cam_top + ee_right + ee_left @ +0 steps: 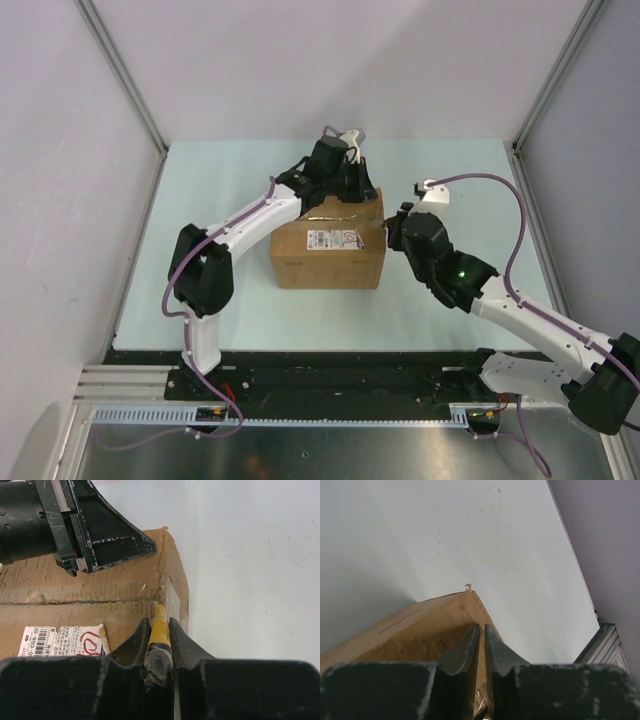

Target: Unpack the express box

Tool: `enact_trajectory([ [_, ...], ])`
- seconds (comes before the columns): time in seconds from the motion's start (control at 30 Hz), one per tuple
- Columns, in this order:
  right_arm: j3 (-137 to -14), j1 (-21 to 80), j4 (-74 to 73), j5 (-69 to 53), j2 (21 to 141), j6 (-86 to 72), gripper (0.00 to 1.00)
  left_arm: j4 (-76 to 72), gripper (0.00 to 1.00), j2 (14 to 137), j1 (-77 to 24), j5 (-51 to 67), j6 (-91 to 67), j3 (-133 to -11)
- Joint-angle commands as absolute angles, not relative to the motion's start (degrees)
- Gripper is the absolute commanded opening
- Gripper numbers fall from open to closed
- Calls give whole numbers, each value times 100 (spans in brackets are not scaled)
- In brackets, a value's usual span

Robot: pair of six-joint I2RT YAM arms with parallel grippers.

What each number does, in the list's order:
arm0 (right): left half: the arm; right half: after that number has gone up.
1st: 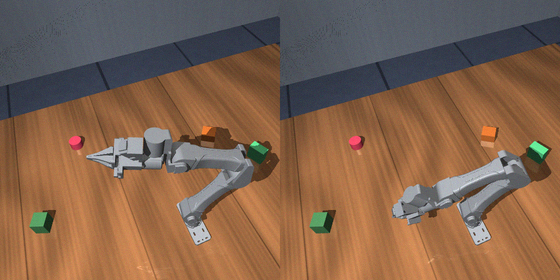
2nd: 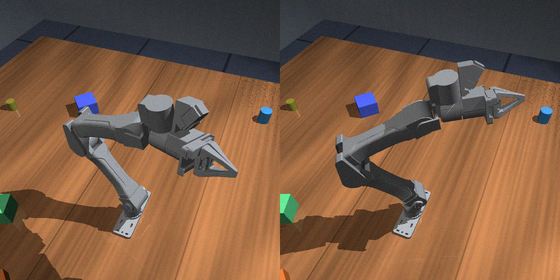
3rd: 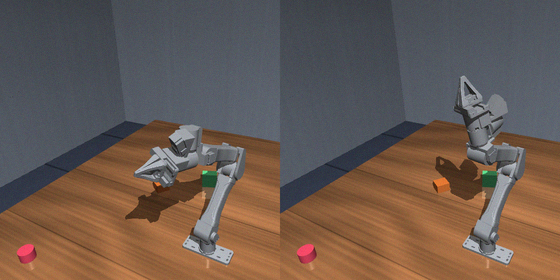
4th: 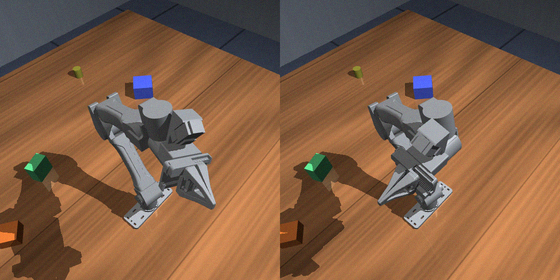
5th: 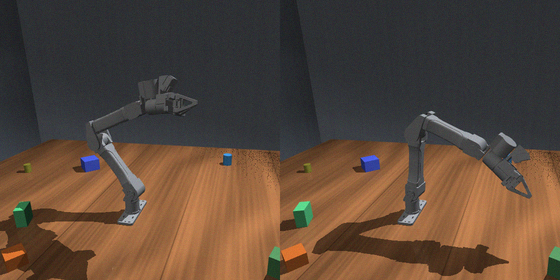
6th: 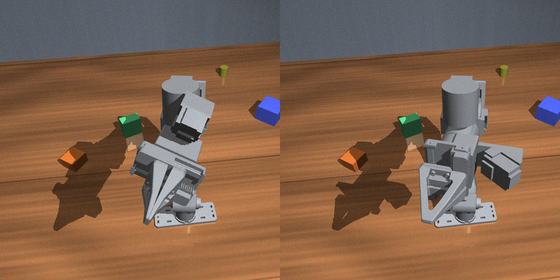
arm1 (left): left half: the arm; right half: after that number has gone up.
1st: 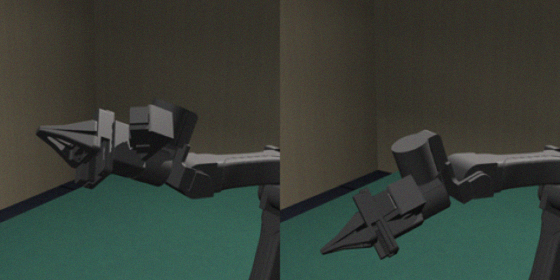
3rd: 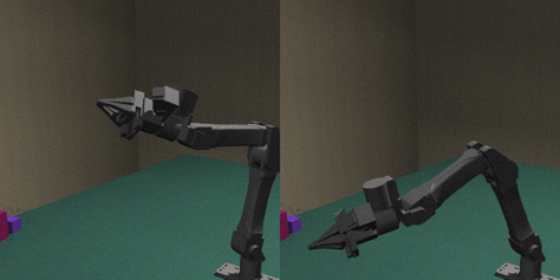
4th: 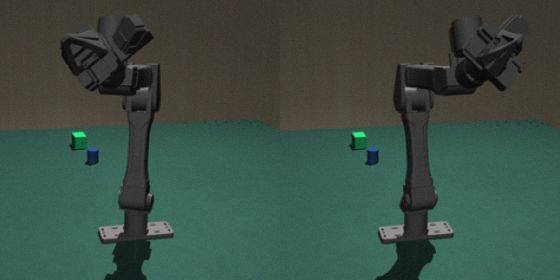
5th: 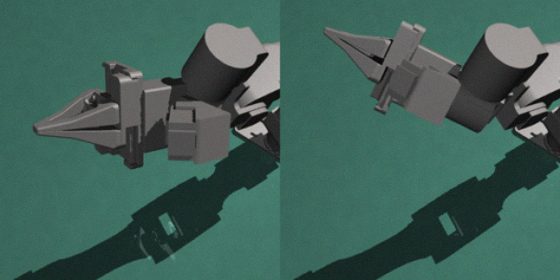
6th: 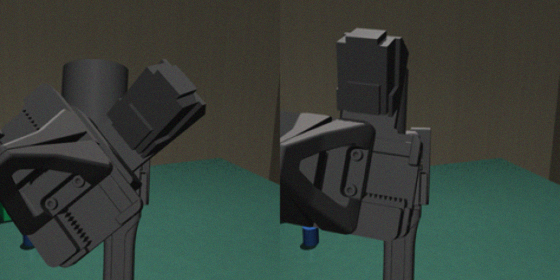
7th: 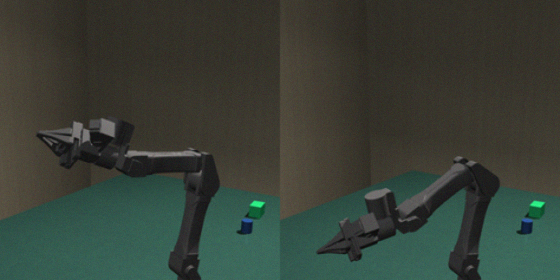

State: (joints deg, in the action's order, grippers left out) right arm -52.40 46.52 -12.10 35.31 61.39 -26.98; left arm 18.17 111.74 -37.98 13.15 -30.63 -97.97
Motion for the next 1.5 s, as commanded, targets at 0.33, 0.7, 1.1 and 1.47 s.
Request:
enact_trajectory([
  [0.33, -5159, 4518, -1441, 2936, 5880, -2750, 0, 2988, 16, 11479, -3762, 905, -2874, -9703],
  [0.7, -4975, 4307, -2127, 3041, 4984, -2936, 0, 2997, 16, 11496, -3771, 905, -2883, -9712],
  [1.1, -5220, 3815, -749, 2593, 5791, -2839, 0, 2997, 19, 11364, -3779, 1204, -2619, -9729],
  [1.47, -5695, 3586, -264, 2540, 6328, -2628, 0, 3006, 19, 11338, -3806, 1222, -2602, -9738],
])
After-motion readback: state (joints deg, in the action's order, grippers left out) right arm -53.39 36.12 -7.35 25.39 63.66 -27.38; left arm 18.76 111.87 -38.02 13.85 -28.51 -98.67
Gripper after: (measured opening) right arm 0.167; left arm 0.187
